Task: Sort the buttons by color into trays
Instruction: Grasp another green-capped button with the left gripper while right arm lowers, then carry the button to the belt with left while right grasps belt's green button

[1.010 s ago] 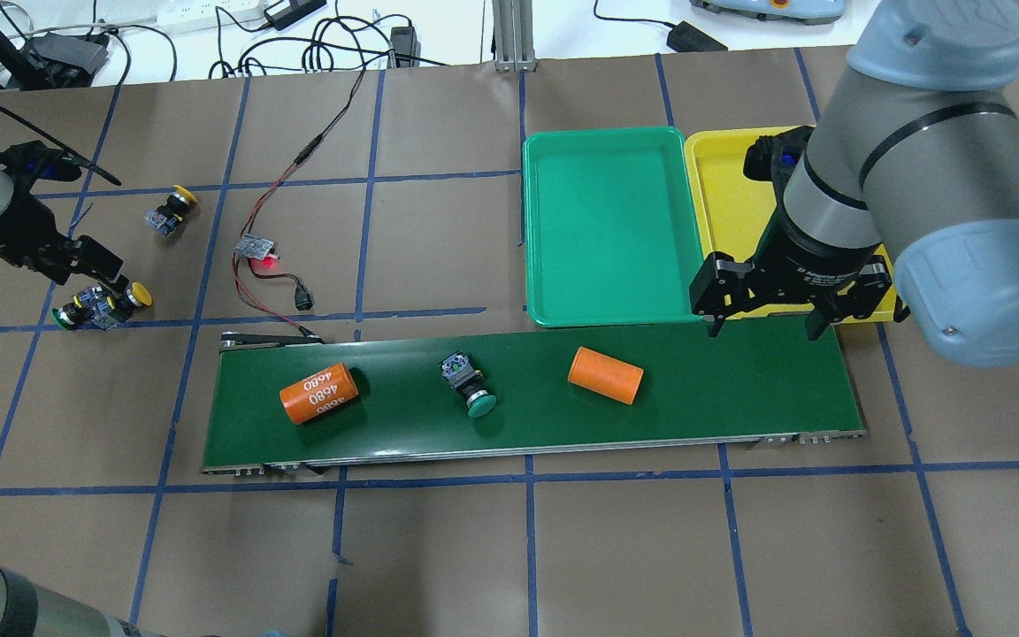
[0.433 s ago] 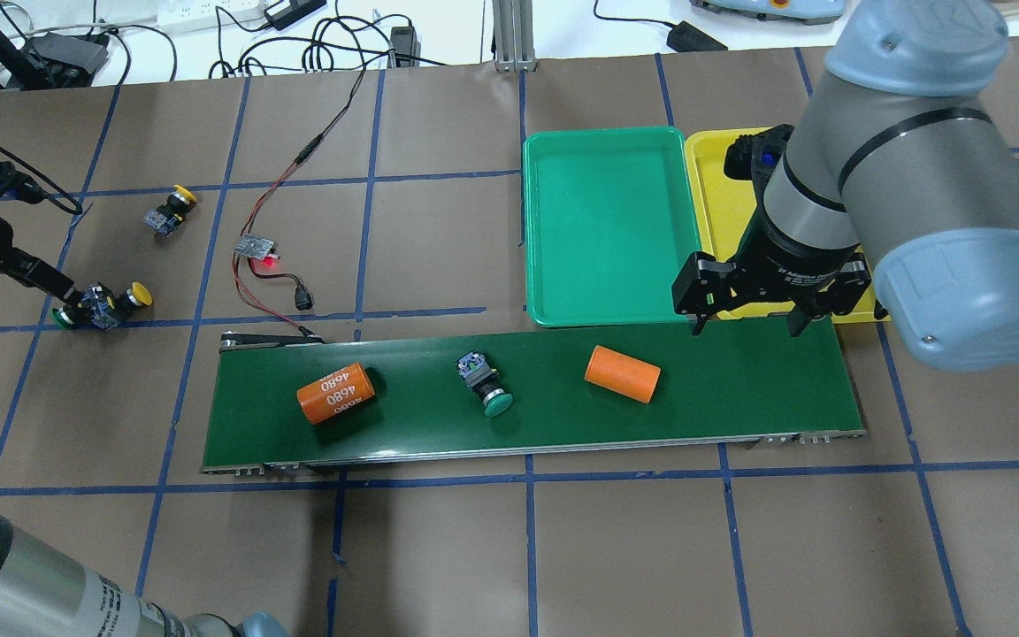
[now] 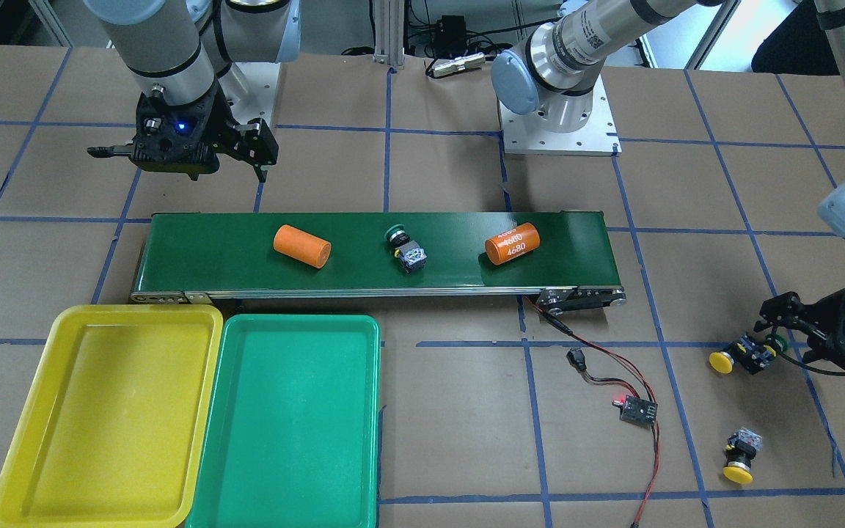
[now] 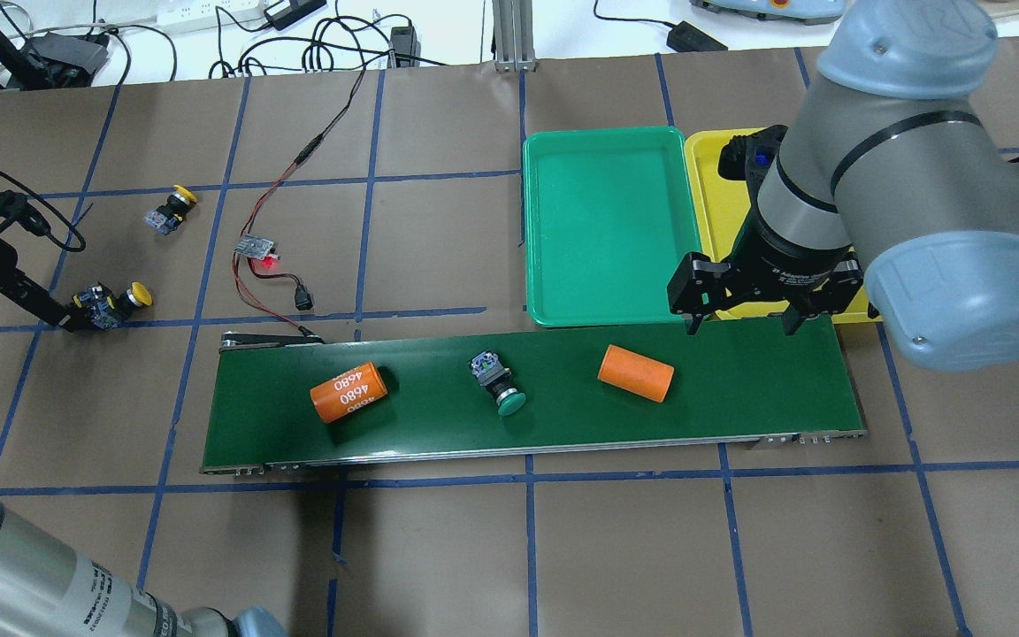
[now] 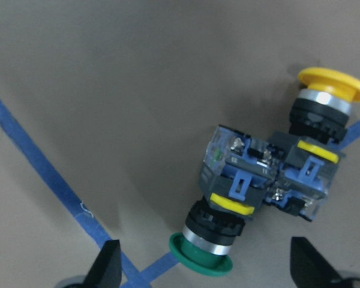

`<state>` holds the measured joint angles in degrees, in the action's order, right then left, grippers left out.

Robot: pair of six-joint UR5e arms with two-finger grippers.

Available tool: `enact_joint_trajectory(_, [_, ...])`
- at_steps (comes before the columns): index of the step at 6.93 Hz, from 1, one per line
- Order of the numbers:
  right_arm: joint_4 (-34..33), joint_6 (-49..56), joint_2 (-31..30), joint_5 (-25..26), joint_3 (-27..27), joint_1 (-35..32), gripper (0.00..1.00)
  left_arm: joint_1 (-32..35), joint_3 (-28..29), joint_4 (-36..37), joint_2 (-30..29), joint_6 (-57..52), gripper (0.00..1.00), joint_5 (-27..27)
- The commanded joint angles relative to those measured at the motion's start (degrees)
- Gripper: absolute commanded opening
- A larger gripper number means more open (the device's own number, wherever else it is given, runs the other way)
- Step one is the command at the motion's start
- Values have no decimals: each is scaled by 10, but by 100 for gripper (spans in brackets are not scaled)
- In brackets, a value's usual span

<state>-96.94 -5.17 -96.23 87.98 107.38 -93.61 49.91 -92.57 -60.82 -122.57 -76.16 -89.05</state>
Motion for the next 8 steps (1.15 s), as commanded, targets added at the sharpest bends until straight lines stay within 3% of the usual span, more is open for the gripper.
enact_joint_trajectory(1, [-26,-8,30,-2,-1,-31,100,1,-2,13,-3,-21,5,-1])
enact_joint_trajectory(2, [-50,-8,39,-7,0,-39,100,1,-3,14,3,-21,0,-1])
enact_joint_trajectory(5, [-97,-9,76,-21,0,-81,100,11,-8,-31,62,11,0,2])
enact_joint_trajectory(8, [-165,-66,134,-20,-1,-138,100,128,-42,-134,191,201,0,-4])
